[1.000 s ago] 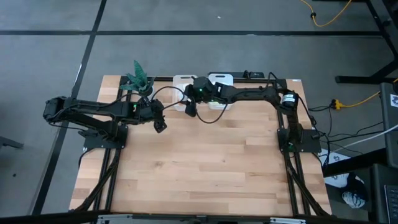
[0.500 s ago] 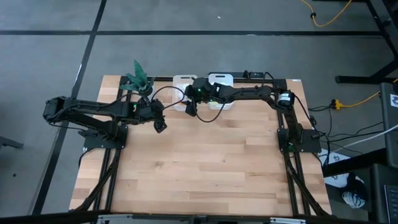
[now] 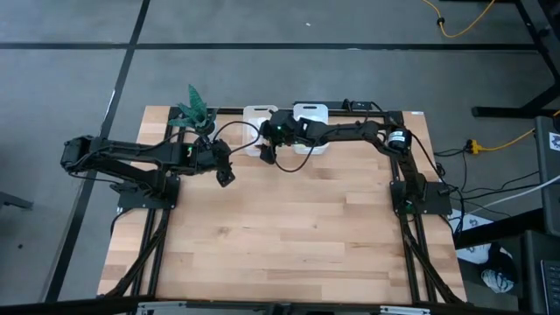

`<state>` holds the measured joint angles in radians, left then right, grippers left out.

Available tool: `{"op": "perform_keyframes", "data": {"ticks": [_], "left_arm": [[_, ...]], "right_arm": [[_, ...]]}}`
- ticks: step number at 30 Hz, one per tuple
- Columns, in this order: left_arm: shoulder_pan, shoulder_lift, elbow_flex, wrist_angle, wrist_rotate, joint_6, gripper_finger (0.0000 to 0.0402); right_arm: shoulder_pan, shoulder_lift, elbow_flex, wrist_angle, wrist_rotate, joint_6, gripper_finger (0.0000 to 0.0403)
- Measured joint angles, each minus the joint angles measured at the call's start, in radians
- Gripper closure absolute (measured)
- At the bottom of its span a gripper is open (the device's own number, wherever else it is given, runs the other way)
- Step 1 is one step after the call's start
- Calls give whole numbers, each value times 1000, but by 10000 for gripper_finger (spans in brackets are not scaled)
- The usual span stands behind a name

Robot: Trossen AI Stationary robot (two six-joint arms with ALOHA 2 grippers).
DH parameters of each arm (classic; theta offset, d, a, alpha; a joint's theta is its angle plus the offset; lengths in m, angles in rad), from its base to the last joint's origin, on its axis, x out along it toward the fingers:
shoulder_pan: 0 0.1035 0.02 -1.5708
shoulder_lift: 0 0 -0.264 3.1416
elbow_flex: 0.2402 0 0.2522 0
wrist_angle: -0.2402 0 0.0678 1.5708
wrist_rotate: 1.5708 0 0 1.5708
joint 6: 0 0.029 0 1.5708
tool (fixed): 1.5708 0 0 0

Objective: Pick and place medicine bottles into bin by pill shape (circle, oval)
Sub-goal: Put the large orange pill bottle into the left white bin, then return to Home Position

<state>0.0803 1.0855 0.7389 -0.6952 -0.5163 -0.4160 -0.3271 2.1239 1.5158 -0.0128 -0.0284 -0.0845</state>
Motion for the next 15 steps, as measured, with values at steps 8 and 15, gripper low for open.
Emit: {"op": "perform_keyframes", "data": {"ticks": [8,15], "left_arm": [[0,0,0,1,0,0,158],[0,0,0,0,0,0,158]], "right_arm": [[0,1,10,-28,1,2,95],[4,-31,159,-331,0,52,94]]}}
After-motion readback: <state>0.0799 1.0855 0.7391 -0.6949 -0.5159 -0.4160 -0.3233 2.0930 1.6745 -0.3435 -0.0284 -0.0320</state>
